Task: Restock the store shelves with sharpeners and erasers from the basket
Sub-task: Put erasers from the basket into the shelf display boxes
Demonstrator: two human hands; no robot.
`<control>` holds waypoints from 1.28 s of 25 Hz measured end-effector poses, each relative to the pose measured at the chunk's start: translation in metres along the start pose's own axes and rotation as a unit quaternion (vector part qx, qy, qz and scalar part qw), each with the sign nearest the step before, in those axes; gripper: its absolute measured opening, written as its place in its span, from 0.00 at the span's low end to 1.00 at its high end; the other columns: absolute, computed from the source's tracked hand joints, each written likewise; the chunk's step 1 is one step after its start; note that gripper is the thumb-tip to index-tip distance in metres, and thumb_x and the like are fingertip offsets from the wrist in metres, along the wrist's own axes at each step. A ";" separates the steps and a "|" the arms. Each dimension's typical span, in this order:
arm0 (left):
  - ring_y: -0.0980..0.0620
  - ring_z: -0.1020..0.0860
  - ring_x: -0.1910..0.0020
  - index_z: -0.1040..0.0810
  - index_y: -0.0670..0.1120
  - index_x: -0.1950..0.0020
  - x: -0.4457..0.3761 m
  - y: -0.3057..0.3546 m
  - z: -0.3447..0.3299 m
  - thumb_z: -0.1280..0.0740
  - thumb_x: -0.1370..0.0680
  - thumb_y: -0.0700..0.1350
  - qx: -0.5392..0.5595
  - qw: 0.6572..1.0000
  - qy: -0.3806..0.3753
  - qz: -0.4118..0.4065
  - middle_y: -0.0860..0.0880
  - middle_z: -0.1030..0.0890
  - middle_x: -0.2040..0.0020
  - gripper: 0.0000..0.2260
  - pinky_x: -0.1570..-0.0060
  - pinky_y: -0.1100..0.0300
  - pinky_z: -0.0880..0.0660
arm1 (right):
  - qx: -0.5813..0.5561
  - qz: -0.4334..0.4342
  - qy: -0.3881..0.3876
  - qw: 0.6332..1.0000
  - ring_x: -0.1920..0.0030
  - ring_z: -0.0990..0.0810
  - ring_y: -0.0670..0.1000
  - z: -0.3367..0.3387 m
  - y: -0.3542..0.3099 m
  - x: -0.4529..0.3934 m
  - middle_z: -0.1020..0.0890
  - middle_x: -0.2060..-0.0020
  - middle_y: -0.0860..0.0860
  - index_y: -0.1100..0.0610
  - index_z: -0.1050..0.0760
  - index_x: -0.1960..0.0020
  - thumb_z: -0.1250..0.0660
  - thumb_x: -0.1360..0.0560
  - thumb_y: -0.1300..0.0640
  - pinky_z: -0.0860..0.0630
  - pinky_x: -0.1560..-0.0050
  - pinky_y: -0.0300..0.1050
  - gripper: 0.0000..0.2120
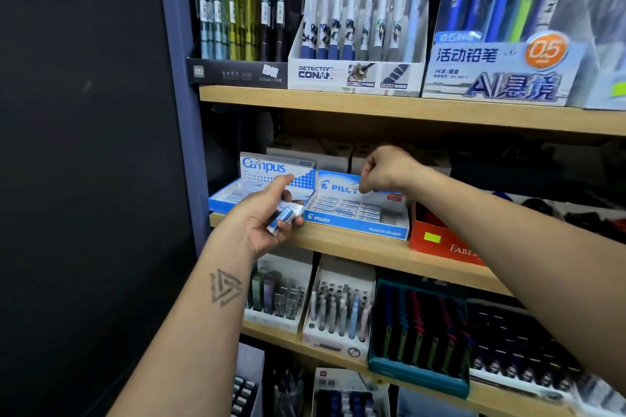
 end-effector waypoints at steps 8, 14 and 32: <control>0.45 0.24 0.67 0.29 0.41 0.53 0.003 0.000 -0.017 0.41 0.17 0.42 0.073 0.997 -0.028 0.013 0.38 0.22 0.51 0.07 0.82 0.67 0.31 | 0.291 -0.008 -0.047 0.955 0.59 0.20 0.54 -0.004 0.007 0.011 0.20 0.58 0.54 0.58 0.23 0.51 0.29 0.29 0.67 0.28 0.68 0.42 0.09; 0.45 0.22 0.67 0.27 0.39 0.50 0.000 -0.004 -0.021 0.40 0.17 0.44 0.046 0.998 -0.046 0.019 0.38 0.22 0.51 0.08 0.81 0.65 0.29 | 0.288 -0.009 -0.039 0.957 0.61 0.23 0.51 -0.006 0.006 0.007 0.23 0.60 0.52 0.58 0.24 0.46 0.32 0.24 0.62 0.26 0.63 0.44 0.07; 0.49 0.23 0.72 0.25 0.39 0.48 -0.004 -0.017 -0.025 0.35 0.20 0.56 -0.059 0.994 -0.085 -0.024 0.40 0.21 0.54 0.19 0.85 0.68 0.35 | 0.084 0.082 0.024 0.993 0.48 0.17 0.56 -0.018 -0.014 0.005 0.16 0.45 0.57 0.55 0.20 0.42 0.32 0.25 0.61 0.21 0.50 0.49 0.12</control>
Point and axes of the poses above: each hand's wrist, its own x-axis away from the middle knuckle, its own z-axis out of the back of the hand, y = z × x, the point moved 2 cm from there along -x, towards the middle knuckle
